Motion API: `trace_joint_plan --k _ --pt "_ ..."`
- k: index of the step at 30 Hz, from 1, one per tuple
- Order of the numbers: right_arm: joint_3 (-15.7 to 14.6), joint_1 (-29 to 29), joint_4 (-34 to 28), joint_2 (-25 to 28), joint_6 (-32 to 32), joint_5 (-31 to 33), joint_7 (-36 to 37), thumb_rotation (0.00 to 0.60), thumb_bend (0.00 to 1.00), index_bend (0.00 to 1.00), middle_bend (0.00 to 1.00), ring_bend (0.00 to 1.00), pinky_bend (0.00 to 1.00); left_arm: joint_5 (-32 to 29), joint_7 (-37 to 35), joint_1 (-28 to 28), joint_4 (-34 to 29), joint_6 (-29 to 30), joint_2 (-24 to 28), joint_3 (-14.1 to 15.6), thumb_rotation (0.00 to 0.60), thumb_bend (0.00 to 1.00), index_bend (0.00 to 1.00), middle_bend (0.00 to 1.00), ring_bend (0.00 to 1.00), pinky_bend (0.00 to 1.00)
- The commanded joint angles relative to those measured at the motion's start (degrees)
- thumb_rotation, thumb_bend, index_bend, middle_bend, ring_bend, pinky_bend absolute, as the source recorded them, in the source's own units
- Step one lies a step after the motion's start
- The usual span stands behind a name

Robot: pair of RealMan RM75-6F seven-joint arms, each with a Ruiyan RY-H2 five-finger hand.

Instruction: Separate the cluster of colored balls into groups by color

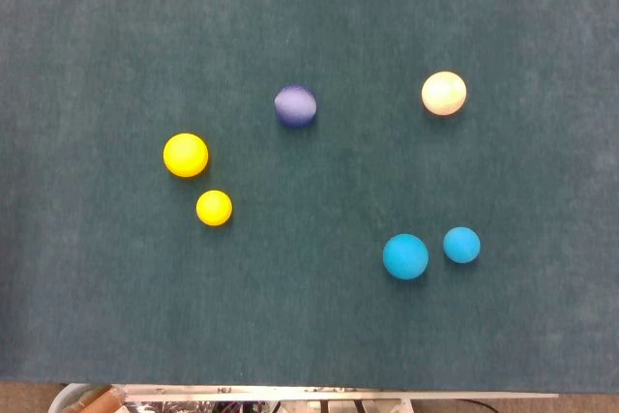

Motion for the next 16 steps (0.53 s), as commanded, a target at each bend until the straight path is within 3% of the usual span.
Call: trace_joint_plan --k 1,16 --pt "-0.87 -4.11 0.88 -0.08 3.25 -2.17 1.44 0.600 0.23 0.30 0.43 0.24 0.25 0.38 0.83 0.85 -0.02 1.05 -1.00 0.20 0.600 0.30 0.27 0.14 0.05 0.08" --pt "0.11 -12.02 2.93 0.18 5.90 -6.25 4.30 0.600 0.23 0.31 0.43 0.24 0.25 1.93 1.23 2.66 -0.47 3.27 -1.67 0.19 0.600 0.30 0.27 0.14 0.05 0.08"
